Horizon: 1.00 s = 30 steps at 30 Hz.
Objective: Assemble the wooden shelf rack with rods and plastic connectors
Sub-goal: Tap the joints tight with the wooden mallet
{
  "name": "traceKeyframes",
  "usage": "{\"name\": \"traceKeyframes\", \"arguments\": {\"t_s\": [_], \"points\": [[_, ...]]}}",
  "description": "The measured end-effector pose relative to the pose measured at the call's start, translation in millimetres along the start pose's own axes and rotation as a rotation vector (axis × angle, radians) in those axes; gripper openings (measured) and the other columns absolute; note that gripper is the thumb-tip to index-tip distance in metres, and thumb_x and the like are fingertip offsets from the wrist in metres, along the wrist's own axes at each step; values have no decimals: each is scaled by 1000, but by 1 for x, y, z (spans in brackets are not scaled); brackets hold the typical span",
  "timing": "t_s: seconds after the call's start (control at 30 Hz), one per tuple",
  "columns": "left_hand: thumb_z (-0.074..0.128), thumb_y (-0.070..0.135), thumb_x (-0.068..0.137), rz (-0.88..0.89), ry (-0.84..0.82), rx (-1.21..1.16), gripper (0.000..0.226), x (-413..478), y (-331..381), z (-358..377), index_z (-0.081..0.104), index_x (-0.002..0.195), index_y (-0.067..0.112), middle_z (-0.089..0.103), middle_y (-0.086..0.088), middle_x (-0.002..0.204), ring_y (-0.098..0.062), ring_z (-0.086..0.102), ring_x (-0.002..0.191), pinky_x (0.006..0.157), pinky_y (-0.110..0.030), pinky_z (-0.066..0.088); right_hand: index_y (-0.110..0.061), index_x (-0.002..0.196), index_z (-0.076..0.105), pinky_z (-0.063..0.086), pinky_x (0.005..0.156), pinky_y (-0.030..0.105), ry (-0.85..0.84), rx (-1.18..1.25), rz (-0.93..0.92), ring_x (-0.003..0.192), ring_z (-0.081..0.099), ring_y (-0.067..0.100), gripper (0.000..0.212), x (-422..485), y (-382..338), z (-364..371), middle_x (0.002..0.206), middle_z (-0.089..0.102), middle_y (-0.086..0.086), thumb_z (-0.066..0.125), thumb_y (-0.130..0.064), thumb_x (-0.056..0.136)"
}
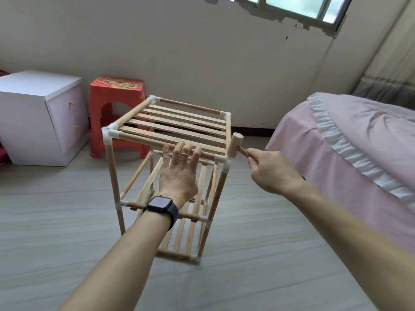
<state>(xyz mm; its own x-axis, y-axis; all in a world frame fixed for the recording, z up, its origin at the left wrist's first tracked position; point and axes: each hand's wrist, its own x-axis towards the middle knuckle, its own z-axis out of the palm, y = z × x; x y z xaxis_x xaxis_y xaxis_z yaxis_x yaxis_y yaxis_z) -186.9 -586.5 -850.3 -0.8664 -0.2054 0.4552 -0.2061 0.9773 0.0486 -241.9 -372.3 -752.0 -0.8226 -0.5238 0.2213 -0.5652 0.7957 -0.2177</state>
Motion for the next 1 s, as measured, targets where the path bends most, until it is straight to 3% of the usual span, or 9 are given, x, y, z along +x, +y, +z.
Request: {"name": "traceKeyframes", "arguments": {"t_s": [0.1, 0.27, 0.4, 0.5, 0.67, 0.8, 0.93, 1.0], "points": [[60, 15, 77, 3, 10, 1, 96, 0, -2, 1, -4, 148, 29, 6, -2, 153, -27, -4, 151, 122, -56, -12, -21, 101, 58, 42, 70, 39, 13, 74, 21, 84, 57, 23, 20, 1, 1, 6, 88, 62, -2, 38, -24, 103], [59, 16, 76, 0, 19, 4, 95, 1, 0, 4, -2, 148, 28, 7, -3, 152, -27, -1, 151, 122, -57, -11, -33, 104, 44, 45, 67, 42, 14, -71, -22, 72, 58, 21, 27, 5, 1, 10, 77, 63, -4, 22, -48, 107], [59, 17, 75, 1, 27, 10, 95, 2, -1, 6, -1, 148, 27, 8, -3, 150, -28, 0, 150, 122, -57, -10, -29, 89, 40, 47, 68, 44, -51, -116, -30, 72, 54, 18, 29, 17, -5, 8, 78, 58, -5, 24, -43, 108], [60, 18, 75, 6, 40, 17, 95, 2, -1, 7, 0, 148, 27, 8, -3, 150, -28, 1, 149, 121, -57, -13, -27, 89, 44, 49, 70, 46, -56, -74, -26, 72, 55, 20, 30, 24, -6, 7, 80, 58, -1, 26, -40, 108], [60, 19, 77, 16, 78, 5, 93, 2, -2, 11, 0, 147, 26, 6, -3, 149, -28, 2, 148, 120, -55, -17, -21, 100, 51, 37, 55, 38, 251, 82, -146, 55, 49, 17, 25, 24, -2, 11, 63, 52, -7, 33, -36, 109], [58, 18, 78, 23, 77, 11, 90, 4, 1, 12, 0, 147, 26, 6, -3, 148, -28, 2, 148, 121, -59, -9, -27, 107, 52, 45, 58, 39, 5, -129, -163, 60, 54, 19, 25, 26, -6, 7, 71, 55, -1, 32, -42, 108], [59, 19, 78, 29, 105, 0, 90, 4, -2, 14, 0, 146, 25, 6, -3, 148, -28, 3, 147, 120, -58, -10, -24, 99, 51, 31, 47, 31, 326, 76, -200, 47, 47, 12, 21, 30, -10, -1, 56, 50, -7, 35, -33, 109], [59, 17, 78, 33, 113, -9, 90, 3, -3, 14, 0, 146, 26, 7, -2, 148, -27, 2, 147, 121, -57, -11, -24, 100, 49, 36, 49, 33, 189, 14, -148, 50, 50, 15, 20, 24, -9, 7, 60, 52, -3, 34, -33, 109]]}}
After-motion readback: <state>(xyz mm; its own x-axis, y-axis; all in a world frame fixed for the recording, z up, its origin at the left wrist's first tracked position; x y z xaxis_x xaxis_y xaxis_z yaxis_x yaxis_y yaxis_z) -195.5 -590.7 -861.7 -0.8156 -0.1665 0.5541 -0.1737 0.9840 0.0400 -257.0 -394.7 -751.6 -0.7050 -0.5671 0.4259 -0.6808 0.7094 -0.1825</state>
